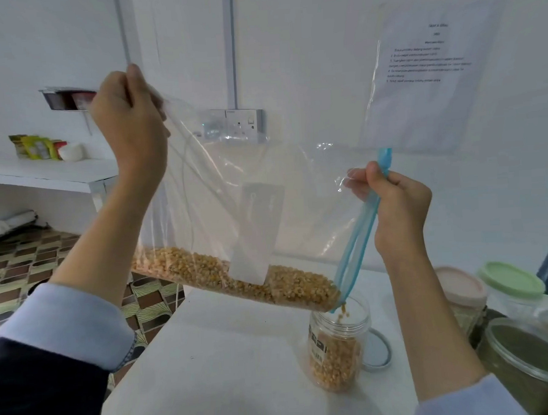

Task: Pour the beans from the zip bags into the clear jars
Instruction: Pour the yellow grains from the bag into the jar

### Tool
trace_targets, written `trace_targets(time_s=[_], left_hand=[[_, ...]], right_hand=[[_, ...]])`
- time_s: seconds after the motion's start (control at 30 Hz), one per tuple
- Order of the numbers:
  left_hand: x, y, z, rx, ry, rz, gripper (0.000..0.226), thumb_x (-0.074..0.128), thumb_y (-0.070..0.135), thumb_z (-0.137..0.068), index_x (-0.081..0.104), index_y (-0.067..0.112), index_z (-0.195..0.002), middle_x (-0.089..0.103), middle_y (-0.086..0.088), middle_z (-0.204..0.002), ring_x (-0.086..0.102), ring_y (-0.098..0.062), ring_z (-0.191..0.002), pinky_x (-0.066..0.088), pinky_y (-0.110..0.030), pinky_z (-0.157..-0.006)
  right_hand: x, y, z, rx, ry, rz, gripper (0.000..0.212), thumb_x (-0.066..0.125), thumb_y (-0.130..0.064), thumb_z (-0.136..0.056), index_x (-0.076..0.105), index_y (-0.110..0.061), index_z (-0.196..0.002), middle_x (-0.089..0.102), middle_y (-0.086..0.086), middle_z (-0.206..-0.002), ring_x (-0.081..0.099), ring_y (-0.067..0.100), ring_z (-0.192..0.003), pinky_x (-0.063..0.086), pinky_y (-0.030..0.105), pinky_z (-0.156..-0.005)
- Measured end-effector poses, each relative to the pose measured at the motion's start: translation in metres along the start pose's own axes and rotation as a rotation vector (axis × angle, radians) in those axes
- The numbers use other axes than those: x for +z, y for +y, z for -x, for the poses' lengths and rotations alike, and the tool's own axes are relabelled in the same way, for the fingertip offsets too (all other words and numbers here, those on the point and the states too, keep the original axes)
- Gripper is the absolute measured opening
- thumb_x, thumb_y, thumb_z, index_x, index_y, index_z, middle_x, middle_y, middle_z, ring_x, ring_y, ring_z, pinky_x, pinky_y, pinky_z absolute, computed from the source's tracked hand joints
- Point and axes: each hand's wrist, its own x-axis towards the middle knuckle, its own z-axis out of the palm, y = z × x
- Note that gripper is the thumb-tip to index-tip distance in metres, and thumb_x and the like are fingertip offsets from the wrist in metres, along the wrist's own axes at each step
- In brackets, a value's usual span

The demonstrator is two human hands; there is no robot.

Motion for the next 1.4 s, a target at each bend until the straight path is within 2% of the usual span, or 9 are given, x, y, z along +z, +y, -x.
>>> trace_targets(time_s=[0.2, 0.27, 0.4, 0.53, 1.0, 1.27, 1.4], left_hand=[[-0.002, 0.006, -0.002, -0.126, -0.025, 0.093, 0.040, 0.037, 0.017, -0.099, 0.050, 0.011, -0.062, 0.050, -0.002, -0.052, 0.046, -0.009, -0.039, 0.034, -0.016, -0.039], [-0.002, 0.007, -0.001, -0.142, -0.042, 0.084, 0.041, 0.037, 0.016, -0.100, 0.051, 0.010, -0.062, 0.050, -0.005, -0.054, 0.048, -0.009, -0.040, 0.035, -0.016, -0.040], [-0.004, 0.009, 0.000, -0.135, -0.062, 0.098, 0.042, 0.036, 0.017, -0.100, 0.053, 0.012, -0.062, 0.053, 0.002, -0.052, 0.051, -0.009, -0.041, 0.037, -0.016, -0.041], [-0.005, 0.009, 0.000, -0.139, -0.068, 0.085, 0.043, 0.037, 0.018, -0.099, 0.054, 0.012, -0.060, 0.055, 0.005, -0.043, 0.052, -0.011, -0.039, 0.036, -0.017, -0.041], [-0.010, 0.010, -0.001, -0.146, -0.080, 0.090, 0.046, 0.036, 0.022, -0.101, 0.056, 0.013, -0.060, 0.059, 0.004, -0.046, 0.055, -0.012, -0.040, 0.035, -0.020, -0.044], [-0.017, 0.004, -0.005, -0.187, -0.039, 0.071, 0.045, 0.037, 0.022, -0.101, 0.055, 0.013, -0.060, 0.060, 0.007, -0.047, 0.057, -0.009, -0.042, 0.036, -0.020, -0.045], [-0.020, 0.000, -0.007, -0.194, -0.039, 0.056, 0.045, 0.038, 0.024, -0.101, 0.057, 0.014, -0.062, 0.061, 0.009, -0.048, 0.058, -0.008, -0.043, 0.038, -0.019, -0.046]], right_hand=[[-0.003, 0.000, 0.000, 0.045, 0.065, -0.024, 0.023, 0.064, -0.008, -0.090, 0.069, -0.006, -0.068, 0.071, 0.001, -0.063, 0.069, 0.017, -0.062, 0.056, 0.038, -0.087], [-0.004, -0.003, 0.000, 0.068, 0.020, 0.005, 0.023, 0.064, -0.009, -0.090, 0.070, -0.006, -0.068, 0.072, 0.001, -0.066, 0.070, 0.017, -0.065, 0.056, 0.039, -0.088], [-0.006, -0.001, 0.000, 0.045, 0.078, 0.021, 0.021, 0.063, -0.011, -0.091, 0.070, -0.007, -0.071, 0.072, -0.001, -0.066, 0.070, 0.016, -0.068, 0.055, 0.036, -0.089], [-0.005, -0.001, 0.002, 0.063, 0.032, 0.047, 0.023, 0.063, -0.010, -0.090, 0.070, -0.008, -0.068, 0.072, -0.001, -0.066, 0.070, 0.016, -0.069, 0.054, 0.036, -0.091], [-0.003, -0.007, 0.001, 0.072, 0.037, 0.056, 0.025, 0.062, -0.010, -0.092, 0.068, -0.009, -0.067, 0.071, -0.004, -0.062, 0.070, 0.014, -0.064, 0.052, 0.040, -0.095], [0.002, -0.014, 0.002, 0.089, -0.009, 0.084, 0.022, 0.063, -0.012, -0.091, 0.069, -0.007, -0.070, 0.072, -0.002, -0.067, 0.069, 0.017, -0.062, 0.055, 0.039, -0.090], [0.006, -0.016, 0.002, 0.075, 0.036, 0.079, 0.026, 0.063, -0.012, -0.091, 0.068, -0.009, -0.066, 0.071, -0.004, -0.063, 0.068, 0.016, -0.059, 0.055, 0.039, -0.088]])
